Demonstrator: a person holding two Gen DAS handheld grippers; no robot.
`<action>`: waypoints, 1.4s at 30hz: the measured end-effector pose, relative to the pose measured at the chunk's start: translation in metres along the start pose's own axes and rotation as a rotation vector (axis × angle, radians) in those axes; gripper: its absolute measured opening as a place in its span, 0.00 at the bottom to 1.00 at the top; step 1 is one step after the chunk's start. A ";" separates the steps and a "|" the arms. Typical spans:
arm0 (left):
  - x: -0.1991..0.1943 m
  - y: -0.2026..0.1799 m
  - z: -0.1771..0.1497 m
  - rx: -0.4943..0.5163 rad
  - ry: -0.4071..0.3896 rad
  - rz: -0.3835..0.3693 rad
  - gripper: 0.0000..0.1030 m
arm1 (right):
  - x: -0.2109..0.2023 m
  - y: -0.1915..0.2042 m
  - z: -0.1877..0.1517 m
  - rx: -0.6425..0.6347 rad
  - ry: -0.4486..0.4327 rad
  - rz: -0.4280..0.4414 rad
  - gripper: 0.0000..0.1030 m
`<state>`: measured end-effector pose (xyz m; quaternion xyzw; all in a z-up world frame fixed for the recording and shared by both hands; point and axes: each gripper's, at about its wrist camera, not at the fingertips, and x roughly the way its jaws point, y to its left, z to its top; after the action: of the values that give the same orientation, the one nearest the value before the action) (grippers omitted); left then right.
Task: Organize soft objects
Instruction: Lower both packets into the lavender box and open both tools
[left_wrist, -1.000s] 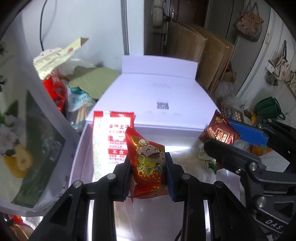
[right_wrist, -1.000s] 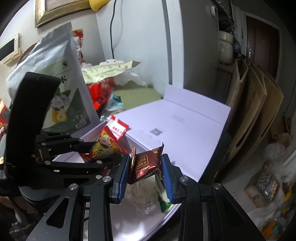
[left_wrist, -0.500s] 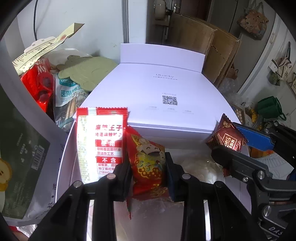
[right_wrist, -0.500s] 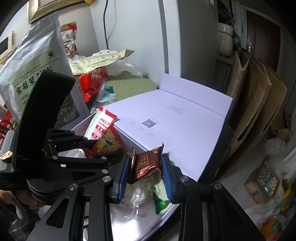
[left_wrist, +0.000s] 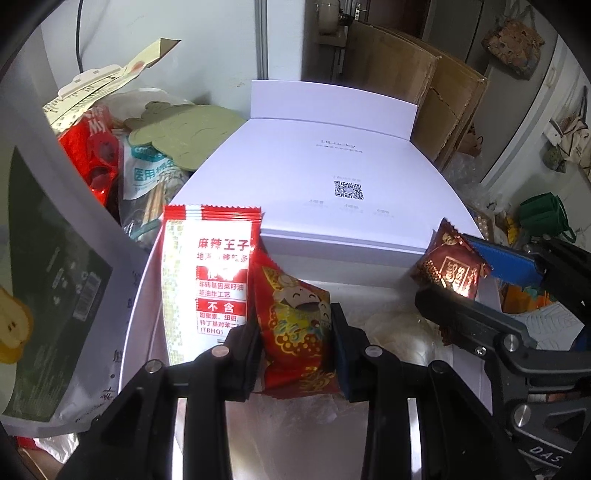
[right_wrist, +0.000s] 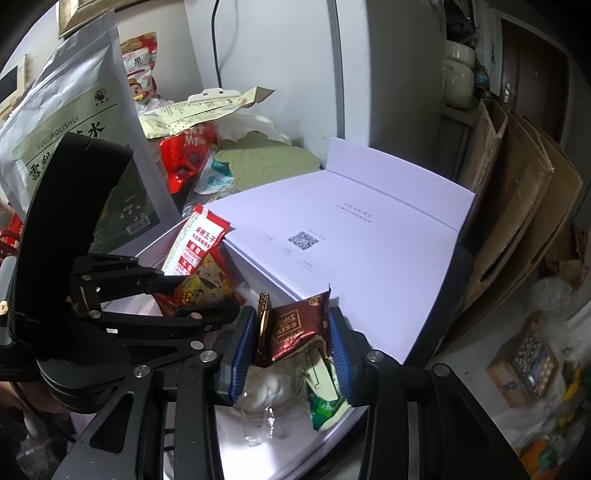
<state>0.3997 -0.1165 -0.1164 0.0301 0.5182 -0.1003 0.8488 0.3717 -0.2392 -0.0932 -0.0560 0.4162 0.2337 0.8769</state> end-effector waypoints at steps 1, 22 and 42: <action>-0.001 0.000 0.000 -0.002 0.001 0.002 0.32 | -0.002 0.000 0.000 0.000 -0.001 -0.002 0.42; -0.059 0.004 -0.004 -0.051 -0.103 0.070 0.75 | -0.051 0.000 0.003 0.020 -0.058 -0.059 0.60; -0.184 0.003 -0.016 -0.021 -0.356 0.076 0.75 | -0.142 0.031 0.025 0.001 -0.231 -0.114 0.60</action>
<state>0.3045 -0.0859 0.0388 0.0229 0.3592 -0.0664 0.9306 0.2978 -0.2560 0.0327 -0.0519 0.3085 0.1882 0.9310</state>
